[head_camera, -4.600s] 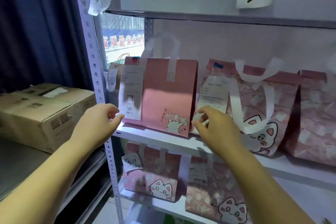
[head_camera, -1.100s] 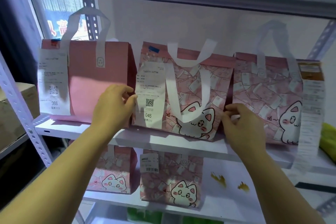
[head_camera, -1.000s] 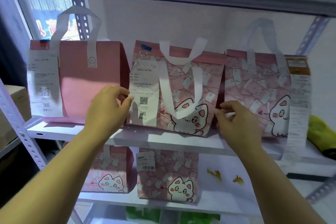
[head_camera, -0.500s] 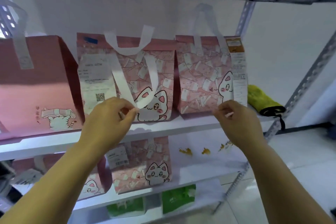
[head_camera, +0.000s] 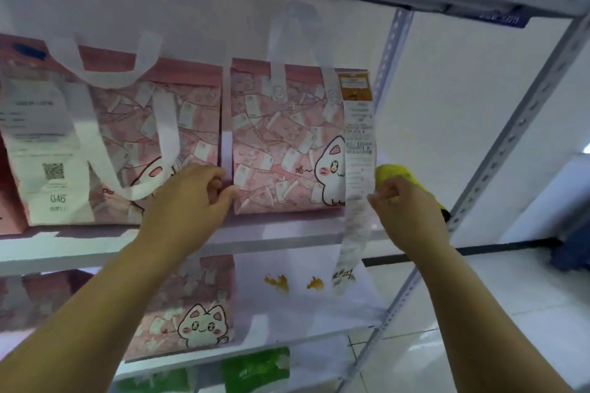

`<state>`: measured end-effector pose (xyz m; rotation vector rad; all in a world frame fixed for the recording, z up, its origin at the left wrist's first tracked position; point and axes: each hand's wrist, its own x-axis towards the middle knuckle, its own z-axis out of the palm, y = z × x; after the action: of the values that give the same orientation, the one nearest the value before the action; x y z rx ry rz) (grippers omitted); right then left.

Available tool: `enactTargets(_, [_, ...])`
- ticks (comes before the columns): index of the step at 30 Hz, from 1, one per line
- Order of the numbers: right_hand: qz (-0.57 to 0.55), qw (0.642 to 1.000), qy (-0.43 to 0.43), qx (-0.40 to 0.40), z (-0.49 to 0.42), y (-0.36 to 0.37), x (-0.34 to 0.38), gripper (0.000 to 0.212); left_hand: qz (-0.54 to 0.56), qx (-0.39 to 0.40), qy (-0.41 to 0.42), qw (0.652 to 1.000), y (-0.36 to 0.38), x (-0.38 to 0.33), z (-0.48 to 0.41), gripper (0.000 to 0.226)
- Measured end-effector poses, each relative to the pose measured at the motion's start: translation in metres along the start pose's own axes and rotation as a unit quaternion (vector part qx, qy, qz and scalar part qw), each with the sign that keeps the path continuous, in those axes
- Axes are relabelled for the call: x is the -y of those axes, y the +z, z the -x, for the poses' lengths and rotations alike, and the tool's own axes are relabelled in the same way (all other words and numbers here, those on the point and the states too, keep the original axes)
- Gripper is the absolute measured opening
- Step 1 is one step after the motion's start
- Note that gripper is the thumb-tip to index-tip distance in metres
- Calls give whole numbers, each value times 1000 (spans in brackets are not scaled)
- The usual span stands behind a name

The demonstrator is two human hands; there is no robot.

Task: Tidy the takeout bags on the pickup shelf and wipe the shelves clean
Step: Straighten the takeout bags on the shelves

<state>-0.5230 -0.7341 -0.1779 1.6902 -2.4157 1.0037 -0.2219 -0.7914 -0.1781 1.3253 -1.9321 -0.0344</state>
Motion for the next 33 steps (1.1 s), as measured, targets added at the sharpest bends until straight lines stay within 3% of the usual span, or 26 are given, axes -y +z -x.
enactTargets(7, [-58, 993, -42, 96, -48, 8, -24, 49, -15, 8, -54, 998, 28, -13, -2, 23])
enactTargets(9, [-77, 988, -64, 115, -55, 11, -26, 40, -18, 7, -71, 997, 31, -17, -1, 25])
enactTargets(15, [-129, 985, -85, 81, -60, 15, -31, 5, -13, -24, -112, 993, 35, -21, -4, 19])
enactTargets(33, [-213, 970, -112, 38, -27, -9, -42, 11, 38, -47, -99, 993, 18, -49, 18, 8])
